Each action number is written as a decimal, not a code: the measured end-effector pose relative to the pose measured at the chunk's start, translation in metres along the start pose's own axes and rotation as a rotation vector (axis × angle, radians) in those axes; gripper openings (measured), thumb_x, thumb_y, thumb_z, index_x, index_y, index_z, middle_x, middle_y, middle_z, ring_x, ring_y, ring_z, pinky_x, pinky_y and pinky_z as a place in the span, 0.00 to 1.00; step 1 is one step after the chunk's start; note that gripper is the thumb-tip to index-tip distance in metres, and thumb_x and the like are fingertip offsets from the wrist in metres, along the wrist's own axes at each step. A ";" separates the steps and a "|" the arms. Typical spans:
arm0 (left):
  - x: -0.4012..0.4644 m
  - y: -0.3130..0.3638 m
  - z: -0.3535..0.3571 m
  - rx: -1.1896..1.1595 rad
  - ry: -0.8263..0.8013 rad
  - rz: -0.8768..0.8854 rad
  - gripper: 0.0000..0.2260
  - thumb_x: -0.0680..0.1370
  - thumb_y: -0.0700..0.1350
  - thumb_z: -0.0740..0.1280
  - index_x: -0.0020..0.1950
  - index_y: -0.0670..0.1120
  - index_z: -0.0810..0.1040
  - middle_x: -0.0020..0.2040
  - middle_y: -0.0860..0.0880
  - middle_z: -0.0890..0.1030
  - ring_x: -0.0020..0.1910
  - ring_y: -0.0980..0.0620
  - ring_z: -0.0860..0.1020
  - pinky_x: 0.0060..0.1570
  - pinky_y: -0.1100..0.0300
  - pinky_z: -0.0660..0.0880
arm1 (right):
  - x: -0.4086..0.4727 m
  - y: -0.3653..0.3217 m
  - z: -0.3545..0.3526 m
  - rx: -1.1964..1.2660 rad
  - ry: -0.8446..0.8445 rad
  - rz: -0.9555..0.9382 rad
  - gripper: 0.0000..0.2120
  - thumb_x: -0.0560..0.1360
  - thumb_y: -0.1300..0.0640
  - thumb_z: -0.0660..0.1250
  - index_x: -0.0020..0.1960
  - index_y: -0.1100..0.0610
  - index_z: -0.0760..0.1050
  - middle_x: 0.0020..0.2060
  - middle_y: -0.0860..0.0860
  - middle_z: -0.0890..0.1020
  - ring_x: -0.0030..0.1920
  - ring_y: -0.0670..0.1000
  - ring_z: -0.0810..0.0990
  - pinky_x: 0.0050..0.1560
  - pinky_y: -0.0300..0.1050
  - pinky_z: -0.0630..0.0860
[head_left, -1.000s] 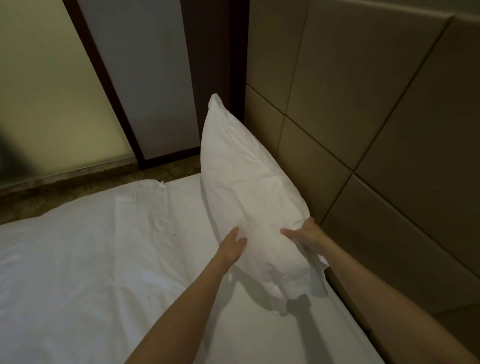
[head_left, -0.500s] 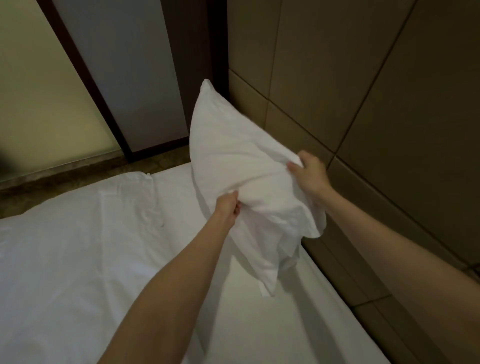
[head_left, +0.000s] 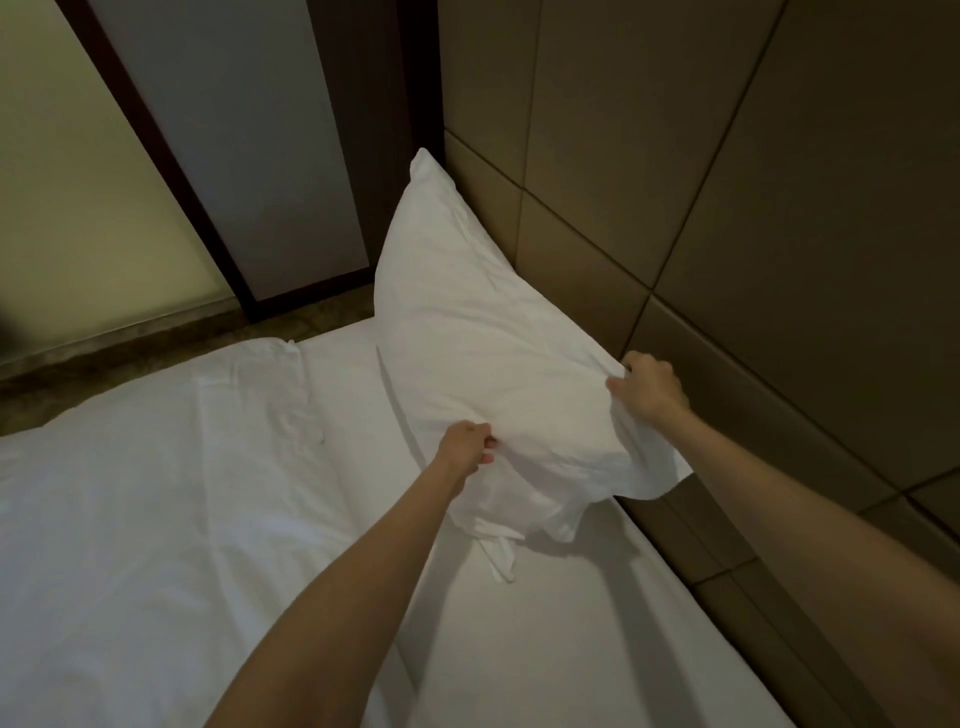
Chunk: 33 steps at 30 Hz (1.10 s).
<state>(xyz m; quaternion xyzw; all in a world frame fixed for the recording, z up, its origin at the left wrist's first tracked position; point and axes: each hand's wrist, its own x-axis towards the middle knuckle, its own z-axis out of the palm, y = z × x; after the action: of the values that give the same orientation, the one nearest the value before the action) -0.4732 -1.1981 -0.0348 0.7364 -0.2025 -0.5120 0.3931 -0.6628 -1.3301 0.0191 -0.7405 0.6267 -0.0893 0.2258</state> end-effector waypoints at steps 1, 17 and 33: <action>-0.007 0.002 -0.003 0.028 -0.025 -0.004 0.06 0.80 0.45 0.58 0.49 0.44 0.72 0.46 0.48 0.78 0.34 0.55 0.75 0.32 0.63 0.65 | -0.003 0.005 -0.002 0.016 0.003 0.009 0.08 0.78 0.53 0.63 0.50 0.57 0.72 0.49 0.57 0.79 0.46 0.58 0.78 0.47 0.54 0.79; -0.144 -0.002 -0.040 0.221 -0.007 0.142 0.09 0.79 0.43 0.59 0.50 0.43 0.77 0.43 0.48 0.80 0.37 0.53 0.77 0.38 0.63 0.69 | -0.097 0.026 -0.034 0.064 -0.007 -0.039 0.03 0.75 0.64 0.64 0.47 0.58 0.75 0.48 0.57 0.79 0.47 0.57 0.78 0.49 0.55 0.80; -0.292 -0.120 -0.014 -0.053 0.250 0.222 0.11 0.78 0.41 0.58 0.44 0.47 0.80 0.39 0.50 0.82 0.36 0.53 0.79 0.40 0.63 0.71 | -0.274 0.037 -0.017 0.851 -0.245 -0.124 0.10 0.72 0.71 0.65 0.36 0.59 0.76 0.27 0.54 0.80 0.24 0.43 0.78 0.28 0.33 0.74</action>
<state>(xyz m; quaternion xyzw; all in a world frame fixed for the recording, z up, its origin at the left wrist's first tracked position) -0.5877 -0.9146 0.0470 0.7568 -0.2183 -0.3750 0.4888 -0.7575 -1.0730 0.0590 -0.6231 0.4572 -0.2639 0.5771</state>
